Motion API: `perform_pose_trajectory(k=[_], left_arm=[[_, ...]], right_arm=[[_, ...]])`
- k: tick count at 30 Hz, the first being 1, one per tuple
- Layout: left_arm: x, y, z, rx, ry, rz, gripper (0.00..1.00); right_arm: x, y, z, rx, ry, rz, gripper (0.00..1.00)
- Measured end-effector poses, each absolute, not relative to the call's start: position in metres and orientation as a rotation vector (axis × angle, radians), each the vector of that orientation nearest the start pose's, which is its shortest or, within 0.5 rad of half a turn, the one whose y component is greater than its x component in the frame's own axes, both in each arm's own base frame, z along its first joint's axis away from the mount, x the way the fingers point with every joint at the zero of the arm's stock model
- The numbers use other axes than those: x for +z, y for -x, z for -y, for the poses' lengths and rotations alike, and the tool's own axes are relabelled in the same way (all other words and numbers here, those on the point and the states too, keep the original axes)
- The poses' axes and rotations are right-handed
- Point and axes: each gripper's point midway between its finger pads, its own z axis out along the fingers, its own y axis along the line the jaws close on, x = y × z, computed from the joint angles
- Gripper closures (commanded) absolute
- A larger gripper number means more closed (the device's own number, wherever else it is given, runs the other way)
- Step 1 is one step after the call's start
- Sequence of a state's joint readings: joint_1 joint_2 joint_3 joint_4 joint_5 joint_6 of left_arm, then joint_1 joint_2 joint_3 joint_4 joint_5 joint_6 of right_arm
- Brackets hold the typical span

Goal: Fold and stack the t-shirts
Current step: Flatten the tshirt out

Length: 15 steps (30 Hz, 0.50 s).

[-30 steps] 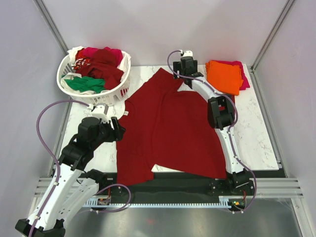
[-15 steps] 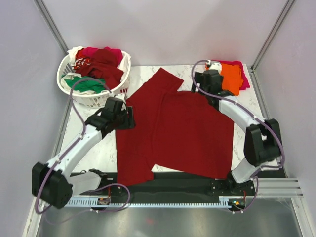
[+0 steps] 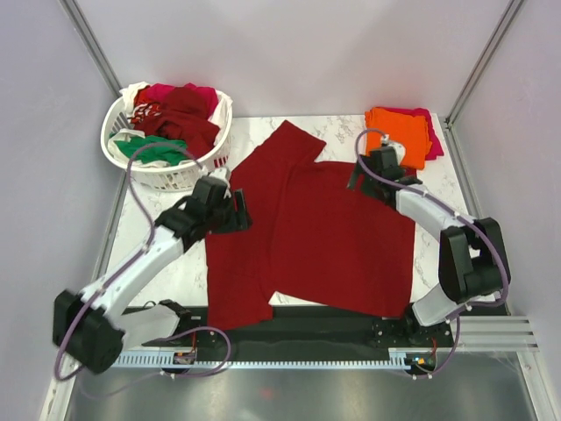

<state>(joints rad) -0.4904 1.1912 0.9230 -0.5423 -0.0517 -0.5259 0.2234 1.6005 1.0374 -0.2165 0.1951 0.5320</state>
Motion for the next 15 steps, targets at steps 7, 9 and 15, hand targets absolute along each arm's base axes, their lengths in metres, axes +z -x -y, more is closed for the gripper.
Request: perform_pose_trajectory(k=[7, 9, 15], left_arm=[[0.145, -0.157, 0.172, -0.505, 0.108, -2.564, 0.18], [0.135, -0.126, 0.165, -0.414, 0.134, -2.672, 0.07], [0.094, -0.061, 0.142, -0.115, 0.231, -2.873, 0.03]], right_arm=[[0.132, -0.337, -0.209, 0.284, -0.039, -2.252, 0.02], [0.127, -0.310, -0.224, 0.313, 0.033, -2.259, 0.02], [0.081, -0.247, -0.210, 0.291, 0.118, -2.368, 0.02]])
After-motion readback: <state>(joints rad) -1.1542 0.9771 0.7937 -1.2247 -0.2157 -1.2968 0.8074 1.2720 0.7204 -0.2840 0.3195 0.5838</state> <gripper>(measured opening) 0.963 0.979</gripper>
